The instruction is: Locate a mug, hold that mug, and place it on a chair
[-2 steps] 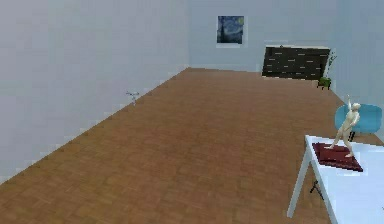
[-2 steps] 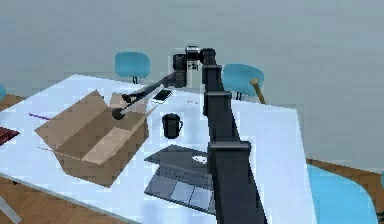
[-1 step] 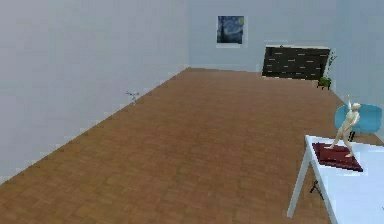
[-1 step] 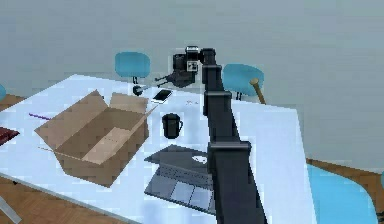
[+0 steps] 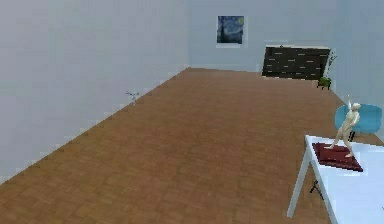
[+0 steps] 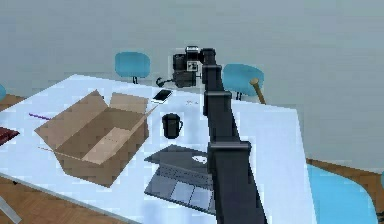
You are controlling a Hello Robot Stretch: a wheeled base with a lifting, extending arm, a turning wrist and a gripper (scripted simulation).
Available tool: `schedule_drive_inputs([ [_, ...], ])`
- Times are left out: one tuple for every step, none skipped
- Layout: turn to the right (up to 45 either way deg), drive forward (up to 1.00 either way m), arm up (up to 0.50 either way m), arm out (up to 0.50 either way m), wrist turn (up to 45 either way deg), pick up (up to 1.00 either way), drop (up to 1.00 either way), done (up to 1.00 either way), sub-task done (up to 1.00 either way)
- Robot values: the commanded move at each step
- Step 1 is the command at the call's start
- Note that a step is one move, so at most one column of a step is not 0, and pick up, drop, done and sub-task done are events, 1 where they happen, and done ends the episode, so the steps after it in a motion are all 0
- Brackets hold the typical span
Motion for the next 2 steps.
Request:
schedule_drive_inputs([
  [0.0,0.0,-0.3,0.0,0.0,0.0,0.0,0.0,0.0],
  [0.0,0.0,0.0,0.0,0.0,1.0,0.0,0.0,0.0],
])
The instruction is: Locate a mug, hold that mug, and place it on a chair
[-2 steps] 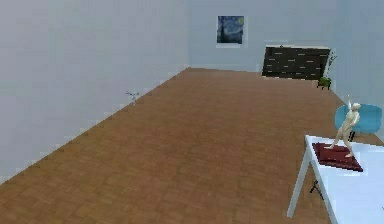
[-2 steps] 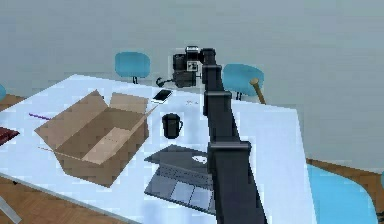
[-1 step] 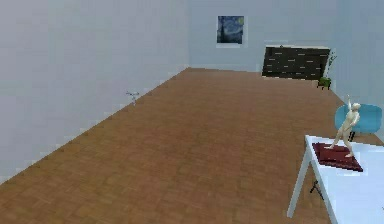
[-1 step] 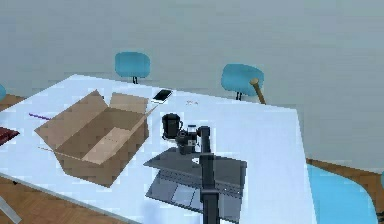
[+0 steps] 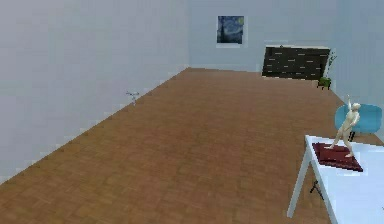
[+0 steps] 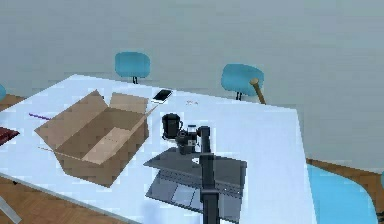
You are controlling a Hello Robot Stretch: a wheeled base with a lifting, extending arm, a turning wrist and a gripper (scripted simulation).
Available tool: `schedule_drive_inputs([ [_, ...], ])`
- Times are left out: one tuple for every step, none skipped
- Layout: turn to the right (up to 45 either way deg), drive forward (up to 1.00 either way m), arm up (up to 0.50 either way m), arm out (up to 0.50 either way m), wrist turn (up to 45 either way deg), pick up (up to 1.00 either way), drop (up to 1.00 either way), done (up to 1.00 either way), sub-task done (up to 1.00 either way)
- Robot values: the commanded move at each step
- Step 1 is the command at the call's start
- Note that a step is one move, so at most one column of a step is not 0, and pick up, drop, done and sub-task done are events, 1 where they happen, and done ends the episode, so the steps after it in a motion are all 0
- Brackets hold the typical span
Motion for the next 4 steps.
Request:
schedule_drive_inputs([
  [0.0,0.0,0.1,0.0,0.0,0.0,0.0,0.0,0.0],
  [0.0,0.0,0.26,0.0,0.0,0.0,0.0,0.0,0.0],
  [0.0,0.0,0.0,0.0,-45.0,0.0,0.0,0.0,0.0],
  [0.0,0.0,0.0,0.0,-45.0,0.0,0.0,0.0,0.0],
])
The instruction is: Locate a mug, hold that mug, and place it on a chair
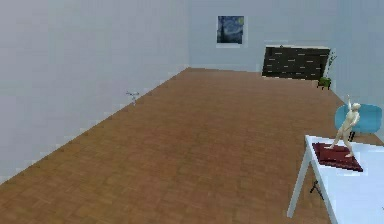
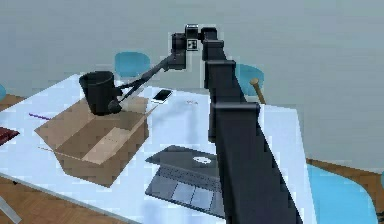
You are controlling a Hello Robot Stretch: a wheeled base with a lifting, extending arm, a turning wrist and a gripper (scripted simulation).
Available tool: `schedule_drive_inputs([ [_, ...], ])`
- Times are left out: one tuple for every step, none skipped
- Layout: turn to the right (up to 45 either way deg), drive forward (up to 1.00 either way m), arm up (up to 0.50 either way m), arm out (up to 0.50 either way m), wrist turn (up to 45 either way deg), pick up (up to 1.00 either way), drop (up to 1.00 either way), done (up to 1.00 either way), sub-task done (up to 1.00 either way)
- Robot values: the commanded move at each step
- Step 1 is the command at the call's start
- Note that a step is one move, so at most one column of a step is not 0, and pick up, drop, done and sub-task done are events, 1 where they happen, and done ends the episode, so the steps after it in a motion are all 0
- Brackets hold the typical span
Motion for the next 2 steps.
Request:
schedule_drive_inputs([
  [0.0,0.0,0.0,0.0,-24.0,0.0,0.0,0.0,0.0],
  [0.0,0.0,0.0,-0.48,0.0,0.0,0.0,0.0,0.0],
])
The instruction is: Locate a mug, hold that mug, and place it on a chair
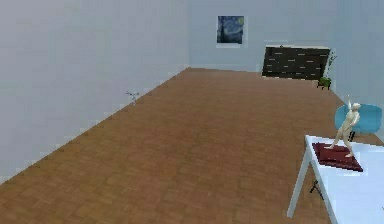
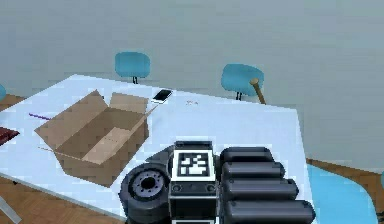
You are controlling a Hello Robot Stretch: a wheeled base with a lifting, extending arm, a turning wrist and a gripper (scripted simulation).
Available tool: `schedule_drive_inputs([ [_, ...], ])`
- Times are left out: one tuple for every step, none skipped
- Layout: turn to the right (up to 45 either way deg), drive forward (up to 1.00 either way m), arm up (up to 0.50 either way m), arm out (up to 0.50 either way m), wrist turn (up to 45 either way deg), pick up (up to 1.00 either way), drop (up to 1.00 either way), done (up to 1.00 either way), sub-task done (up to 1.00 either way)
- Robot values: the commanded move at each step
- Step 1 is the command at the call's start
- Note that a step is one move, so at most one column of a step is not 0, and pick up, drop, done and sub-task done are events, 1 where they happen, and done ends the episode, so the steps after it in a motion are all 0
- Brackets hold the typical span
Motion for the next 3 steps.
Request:
schedule_drive_inputs([
  [-45.0,0.0,0.0,0.0,0.0,0.0,0.0,0.0,0.0],
  [-24.0,0.0,0.0,0.0,0.0,0.0,0.0,0.0,0.0],
  [0.0,0.15,0.0,0.0,0.0,0.0,0.0,0.0,0.0],
])
